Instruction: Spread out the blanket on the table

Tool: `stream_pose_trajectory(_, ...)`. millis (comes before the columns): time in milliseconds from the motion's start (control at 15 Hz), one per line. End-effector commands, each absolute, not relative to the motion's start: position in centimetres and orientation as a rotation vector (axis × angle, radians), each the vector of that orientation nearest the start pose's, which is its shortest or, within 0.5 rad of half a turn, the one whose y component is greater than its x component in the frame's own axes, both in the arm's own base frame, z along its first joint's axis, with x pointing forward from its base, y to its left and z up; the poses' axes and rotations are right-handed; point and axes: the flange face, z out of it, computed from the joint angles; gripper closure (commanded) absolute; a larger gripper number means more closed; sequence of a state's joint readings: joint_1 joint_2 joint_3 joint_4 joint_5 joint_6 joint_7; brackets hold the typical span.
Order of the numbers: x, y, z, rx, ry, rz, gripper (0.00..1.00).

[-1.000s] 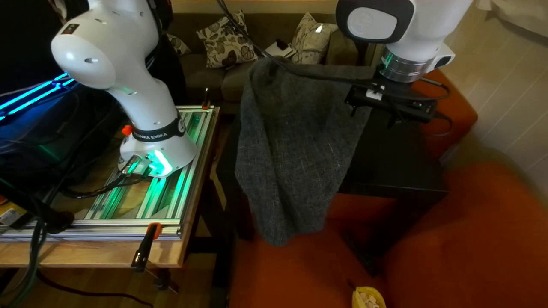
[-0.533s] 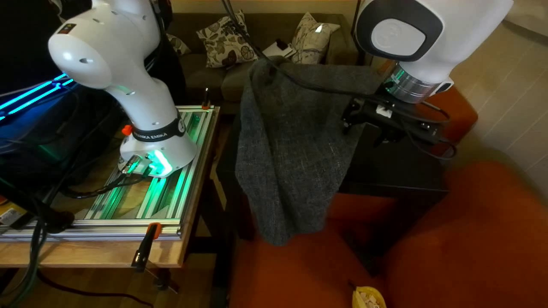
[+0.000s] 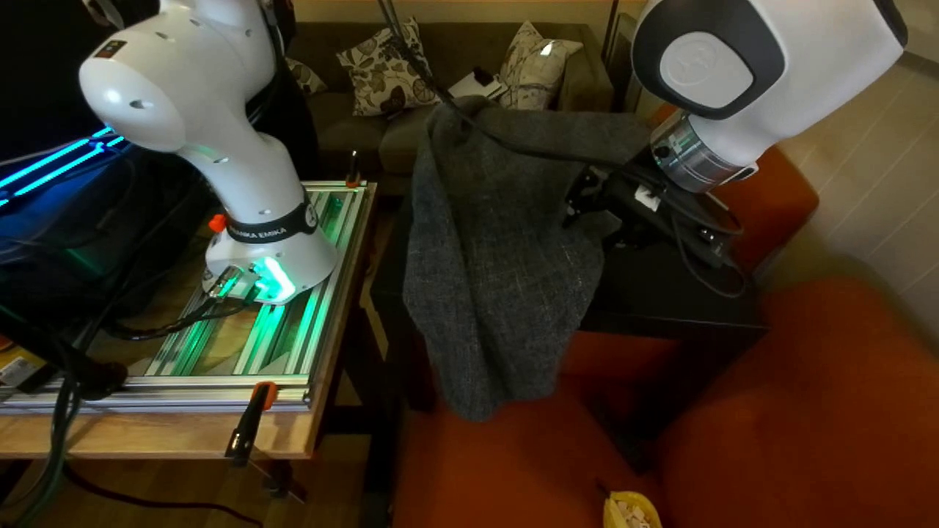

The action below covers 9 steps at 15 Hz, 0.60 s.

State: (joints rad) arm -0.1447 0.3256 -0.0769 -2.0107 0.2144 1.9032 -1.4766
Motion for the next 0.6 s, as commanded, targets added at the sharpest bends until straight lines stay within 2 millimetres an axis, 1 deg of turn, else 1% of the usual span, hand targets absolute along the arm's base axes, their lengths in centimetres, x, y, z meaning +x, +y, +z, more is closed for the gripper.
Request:
stream_pose_trajectory(0, 53.6, -10.6, 24.9, -2.245, -1.403, 0.280, 0.63)
stream_pose_trajectory(133, 53.6, -10.6, 24.5, -2.243, -1.386, 0.275, 0.78)
stream_pose_trajectory(200, 53.7, -10.6, 24.8, -2.248, -1.384, 0.260, 0.84)
stream_pose_trajectory(267, 53.9, -10.5, 25.4, -2.255, -1.376, 0.238, 0.92)
stream_pose_trajectory(333, 54.3, -10.5, 26.5, -2.274, -1.371, 0.188, 0.98)
stream_pose_trajectory(533, 55.6, -10.2, 30.1, -2.317, -1.323, -0.035, 1.00)
